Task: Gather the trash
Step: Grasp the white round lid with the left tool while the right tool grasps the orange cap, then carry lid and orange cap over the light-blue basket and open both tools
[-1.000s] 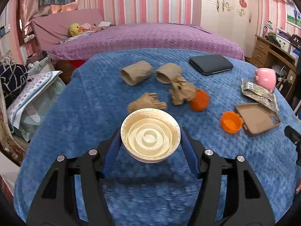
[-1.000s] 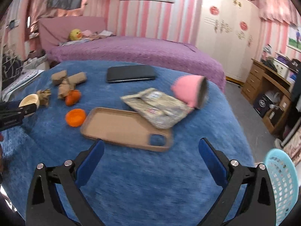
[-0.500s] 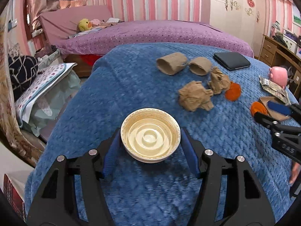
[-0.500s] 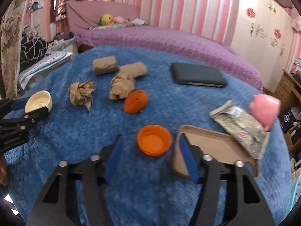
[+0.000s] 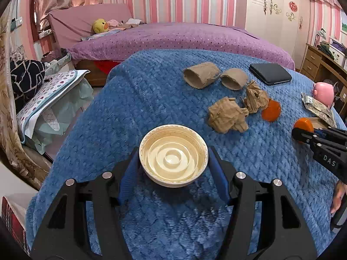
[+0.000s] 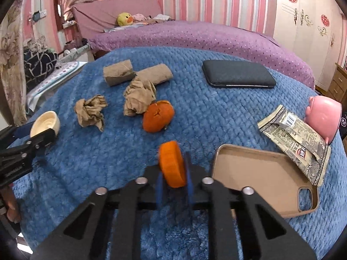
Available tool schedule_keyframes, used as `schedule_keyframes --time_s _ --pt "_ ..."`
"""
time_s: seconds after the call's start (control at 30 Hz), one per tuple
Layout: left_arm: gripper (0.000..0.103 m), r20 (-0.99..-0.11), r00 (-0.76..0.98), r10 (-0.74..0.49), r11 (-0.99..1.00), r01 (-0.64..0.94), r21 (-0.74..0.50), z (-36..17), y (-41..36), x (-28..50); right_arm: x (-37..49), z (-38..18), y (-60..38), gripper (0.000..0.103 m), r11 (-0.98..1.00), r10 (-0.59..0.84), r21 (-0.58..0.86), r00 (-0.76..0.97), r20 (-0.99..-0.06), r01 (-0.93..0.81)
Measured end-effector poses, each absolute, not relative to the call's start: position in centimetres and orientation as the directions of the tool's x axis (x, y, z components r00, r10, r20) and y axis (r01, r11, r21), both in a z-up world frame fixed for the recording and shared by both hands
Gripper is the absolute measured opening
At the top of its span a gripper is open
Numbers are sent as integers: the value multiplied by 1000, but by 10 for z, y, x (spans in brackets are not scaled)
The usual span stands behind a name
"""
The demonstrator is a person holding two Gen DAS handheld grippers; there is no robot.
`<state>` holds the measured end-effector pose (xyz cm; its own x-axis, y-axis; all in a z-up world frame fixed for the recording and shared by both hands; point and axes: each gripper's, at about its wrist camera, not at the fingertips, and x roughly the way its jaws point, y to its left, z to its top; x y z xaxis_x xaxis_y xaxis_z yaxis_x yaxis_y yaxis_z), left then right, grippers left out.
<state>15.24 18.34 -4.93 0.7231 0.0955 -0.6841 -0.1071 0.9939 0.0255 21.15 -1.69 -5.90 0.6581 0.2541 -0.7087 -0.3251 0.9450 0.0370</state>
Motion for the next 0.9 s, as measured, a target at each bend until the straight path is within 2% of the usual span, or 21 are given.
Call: schedule_keyframes --time_s 0.37,0.67,0.9 --pt "61 -654 755 57 997 -76 0 -29 131 158 178 -18 -73 12 954 218 -24 745 -630 -300" --pt "61 -617 786 -30 999 32 -8 -15 44 154 142 8 -174 12 984 77 -83 801 -593 -156" --pt "61 -608 785 -119 993 83 -88 -20 -4 148 116 -4 -249 12 994 -29 -99 810 -585 -35"
